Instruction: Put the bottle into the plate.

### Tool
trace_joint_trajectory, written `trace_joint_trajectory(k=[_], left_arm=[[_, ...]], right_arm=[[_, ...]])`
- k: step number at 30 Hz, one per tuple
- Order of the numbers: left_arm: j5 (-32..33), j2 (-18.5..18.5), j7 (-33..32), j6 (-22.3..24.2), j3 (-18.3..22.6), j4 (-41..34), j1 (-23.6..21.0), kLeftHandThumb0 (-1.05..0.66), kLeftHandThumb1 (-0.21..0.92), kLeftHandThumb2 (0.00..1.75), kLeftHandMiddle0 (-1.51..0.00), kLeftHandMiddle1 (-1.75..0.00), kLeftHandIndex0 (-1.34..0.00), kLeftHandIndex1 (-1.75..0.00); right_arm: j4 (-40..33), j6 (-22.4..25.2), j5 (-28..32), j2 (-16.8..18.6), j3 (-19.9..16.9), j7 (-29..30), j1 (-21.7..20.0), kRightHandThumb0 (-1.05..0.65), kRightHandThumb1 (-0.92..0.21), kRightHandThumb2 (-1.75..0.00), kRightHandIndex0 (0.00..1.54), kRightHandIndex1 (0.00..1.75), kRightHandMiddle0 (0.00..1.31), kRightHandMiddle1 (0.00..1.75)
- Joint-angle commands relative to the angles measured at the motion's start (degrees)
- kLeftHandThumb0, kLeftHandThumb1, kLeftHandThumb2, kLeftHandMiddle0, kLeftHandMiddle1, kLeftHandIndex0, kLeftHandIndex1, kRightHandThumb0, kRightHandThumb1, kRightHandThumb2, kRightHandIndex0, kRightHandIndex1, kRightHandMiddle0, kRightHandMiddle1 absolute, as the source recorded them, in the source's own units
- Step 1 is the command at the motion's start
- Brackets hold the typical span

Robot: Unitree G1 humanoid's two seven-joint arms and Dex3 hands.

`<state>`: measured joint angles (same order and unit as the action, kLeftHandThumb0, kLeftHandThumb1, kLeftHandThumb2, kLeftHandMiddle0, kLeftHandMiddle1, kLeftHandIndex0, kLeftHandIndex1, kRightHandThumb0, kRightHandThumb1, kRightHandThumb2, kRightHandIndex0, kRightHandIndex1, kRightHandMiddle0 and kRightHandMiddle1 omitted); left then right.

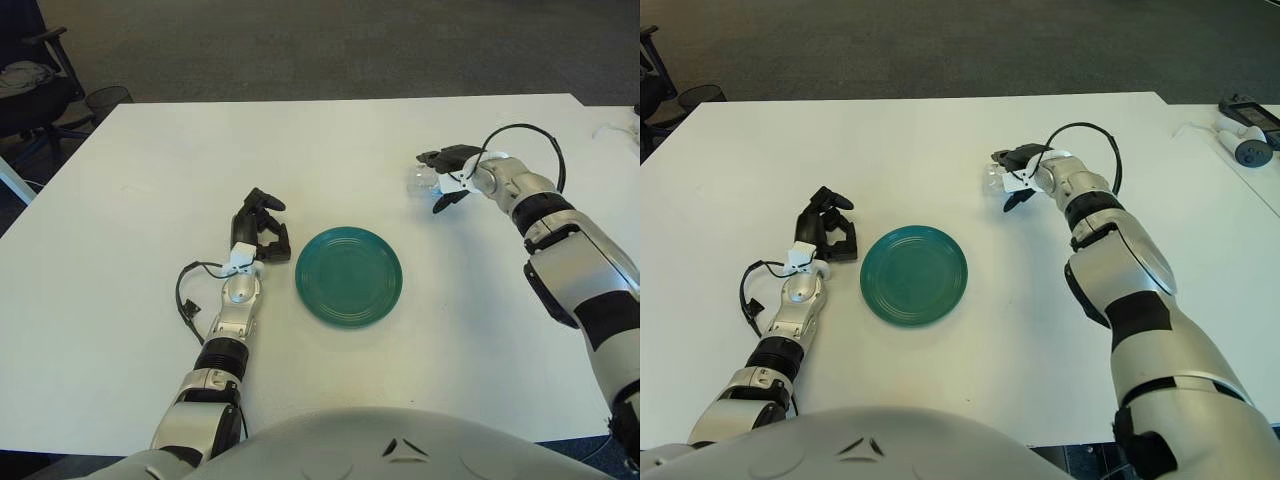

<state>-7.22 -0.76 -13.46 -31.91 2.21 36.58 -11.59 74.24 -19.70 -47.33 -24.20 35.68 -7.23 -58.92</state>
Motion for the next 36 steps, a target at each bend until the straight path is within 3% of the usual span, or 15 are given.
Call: trace_joint_trajectory(k=[1, 21, 32, 33, 35, 36], left_arm=[[-1.39, -0.07, -1.49, 0.79, -0.31, 2.24, 1.69, 0.00, 0.03, 1.65, -0.82, -1.73, -0.61, -1.75], [0.29, 0.06, 0.14, 1.64, -0.13, 2.06, 2.06, 0.00, 0.04, 1.63, -0.82, -1.71, -0.60, -1.75], [-0.17, -0.22, -0.60, 1.08, 0.02, 2.07, 2.42, 0.00, 0.06, 1.61, -0.79, -1.72, -0.58, -1.75], [-0.11, -0.33, -0.47, 0.76, 0.04, 2.38, 2.32, 0.00, 0.06, 1.60, -0.79, -1.72, -0.58, -1.75], [-0.10, -0.46, -0.40, 0.39, 0.05, 2.70, 2.22, 0.00, 0.06, 1.60, -0.80, -1.71, -0.58, -1.75], [-0.17, -0.48, -0.45, 0.38, 0.04, 2.74, 2.21, 0.00, 0.06, 1.60, -0.80, -1.71, -0.58, -1.75]], right_arm=[[1.25, 1.04, 0.31, 1.08, 0.26, 1.77, 2.48, -1.05, -0.91, -0.01, 0.00, 0.00, 0.00, 0.00], [3.83, 5.33, 0.18, 4.96, 1.56, 6.68, 8.33, -1.05, -0.91, -0.01, 0.00, 0.00, 0.00, 0.00], [4.65, 6.80, -1.35, 5.61, 4.30, 6.51, 9.90, -1.05, -0.88, 0.00, 0.00, 0.00, 0.06, 0.03], [4.66, 6.87, -1.35, 5.64, 4.46, 6.49, 9.98, -1.04, -0.88, 0.00, 0.02, 0.00, 0.06, 0.09], [4.68, 6.95, -1.27, 5.67, 4.63, 6.47, 10.05, -0.99, -0.87, 0.00, 0.10, 0.01, 0.02, 0.37], [4.67, 7.06, -1.05, 5.71, 4.52, 6.48, 10.10, -0.98, -0.86, 0.00, 0.11, 0.01, 0.02, 0.41]])
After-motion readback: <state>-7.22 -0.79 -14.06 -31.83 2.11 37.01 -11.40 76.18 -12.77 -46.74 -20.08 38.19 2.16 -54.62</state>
